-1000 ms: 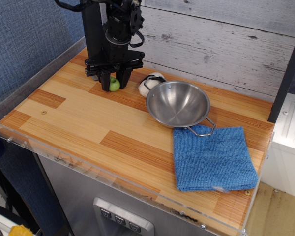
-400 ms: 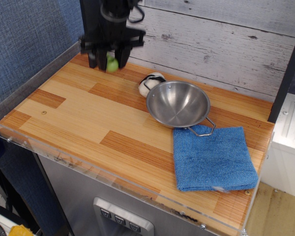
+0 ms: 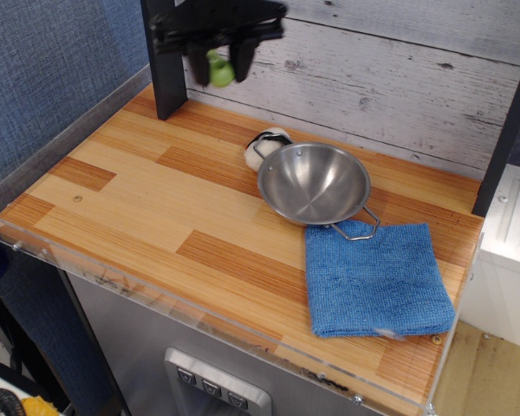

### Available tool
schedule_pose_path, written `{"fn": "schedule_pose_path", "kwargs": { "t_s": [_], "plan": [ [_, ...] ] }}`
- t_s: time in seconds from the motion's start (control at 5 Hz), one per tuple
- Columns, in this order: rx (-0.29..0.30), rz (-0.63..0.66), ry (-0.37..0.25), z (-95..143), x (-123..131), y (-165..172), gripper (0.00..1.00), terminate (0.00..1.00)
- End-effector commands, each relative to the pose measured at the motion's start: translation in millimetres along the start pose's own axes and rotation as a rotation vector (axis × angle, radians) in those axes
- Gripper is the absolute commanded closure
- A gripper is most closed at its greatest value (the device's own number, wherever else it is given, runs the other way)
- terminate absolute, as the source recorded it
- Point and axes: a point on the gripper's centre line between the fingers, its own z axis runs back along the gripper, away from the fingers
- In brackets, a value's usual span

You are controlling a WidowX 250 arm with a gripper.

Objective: Move the spatula on top of the towel.

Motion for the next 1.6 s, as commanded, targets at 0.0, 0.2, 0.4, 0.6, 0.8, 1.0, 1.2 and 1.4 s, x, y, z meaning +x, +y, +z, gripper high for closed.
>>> {"fn": "schedule_pose_path", "kwargs": {
  "t_s": [0.0, 0.2, 0.4, 0.6, 0.8, 1.0, 1.2, 1.4],
  "plan": [
    [-0.178, -0.166, -0.065, 64, -34, -35, 1.00, 0.00],
    [-0.228, -0.318, -0.078, 82, -66, -49, 1.00, 0.00],
    [-0.270, -0.409, -0.061, 90, -96, -50, 1.00, 0.00],
    [-0.284, -0.478, -0.026, 91, -124, -41, 1.00, 0.00],
    [-0.278, -0.523, -0.009, 86, -142, -28, 1.00, 0.00],
    [-0.267, -0.573, 0.037, 74, -164, -20, 1.00, 0.00],
    [-0.277, -0.630, 0.055, 61, -179, -22, 1.00, 0.00],
    [-0.290, -0.711, 0.091, 49, -193, -28, 1.00, 0.00]
  ]
}}
